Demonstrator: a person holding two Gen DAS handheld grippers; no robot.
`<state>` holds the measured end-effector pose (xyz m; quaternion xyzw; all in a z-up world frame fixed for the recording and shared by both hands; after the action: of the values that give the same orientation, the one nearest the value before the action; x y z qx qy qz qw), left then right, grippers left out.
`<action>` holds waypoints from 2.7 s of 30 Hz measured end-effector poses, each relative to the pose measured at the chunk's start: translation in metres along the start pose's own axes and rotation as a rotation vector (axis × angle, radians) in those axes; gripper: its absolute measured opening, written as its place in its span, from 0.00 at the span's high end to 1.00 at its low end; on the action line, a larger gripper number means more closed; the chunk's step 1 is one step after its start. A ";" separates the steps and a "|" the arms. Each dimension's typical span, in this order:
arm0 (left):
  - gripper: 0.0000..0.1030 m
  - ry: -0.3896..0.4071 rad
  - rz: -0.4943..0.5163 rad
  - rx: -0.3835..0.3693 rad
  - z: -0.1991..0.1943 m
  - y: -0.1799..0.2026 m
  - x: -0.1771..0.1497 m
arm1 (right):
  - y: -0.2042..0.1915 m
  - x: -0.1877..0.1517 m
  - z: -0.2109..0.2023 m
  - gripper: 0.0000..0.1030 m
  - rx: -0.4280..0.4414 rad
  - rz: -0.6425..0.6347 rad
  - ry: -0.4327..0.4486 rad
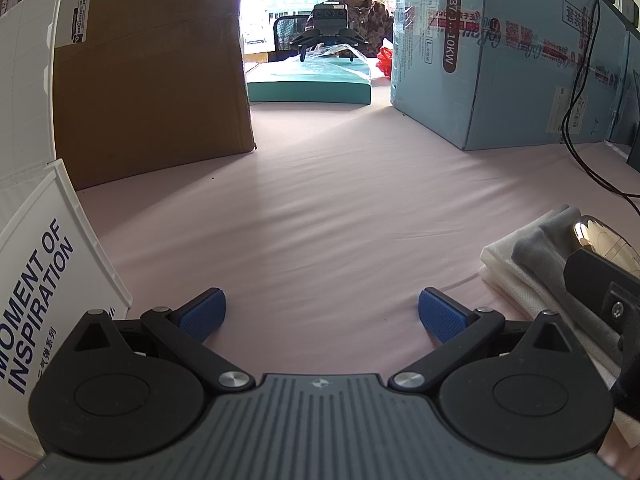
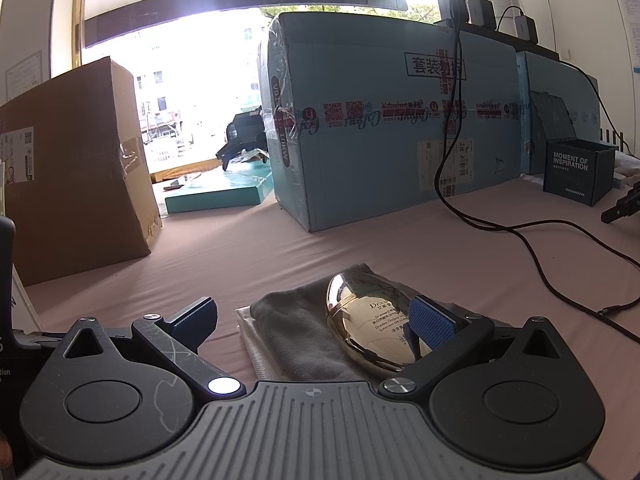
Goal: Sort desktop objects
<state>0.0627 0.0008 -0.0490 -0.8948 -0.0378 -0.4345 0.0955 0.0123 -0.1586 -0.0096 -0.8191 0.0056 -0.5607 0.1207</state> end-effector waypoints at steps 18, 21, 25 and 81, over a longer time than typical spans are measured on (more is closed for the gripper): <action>0.00 0.005 -0.009 -0.017 -0.002 0.001 0.001 | 0.019 0.005 -0.010 0.00 0.074 0.158 0.066; 0.00 0.012 -0.019 -0.045 -0.004 0.000 0.001 | 0.026 0.011 -0.017 0.00 0.195 0.248 0.140; 0.00 0.042 -0.041 -0.078 -0.011 -0.001 0.004 | 0.046 0.019 -0.024 0.00 0.264 0.380 0.207; 0.45 -0.138 -0.097 -0.745 -0.033 0.130 0.029 | 0.097 -0.008 -0.026 0.50 0.419 0.476 -0.102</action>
<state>0.0751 -0.1336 -0.0241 -0.8925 0.0741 -0.3613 -0.2596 -0.0022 -0.2563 -0.0284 -0.7790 0.0755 -0.4641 0.4148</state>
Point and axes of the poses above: each gripper's, at about its wrist camera, not at the fingertips, and z roughly the way its jaws point, y to its right, x to its top, the point moved 8 cm from there along z, roughly the way its jaws point, and after that the axes turned 11 degrees about x, right-handed, at the moved point
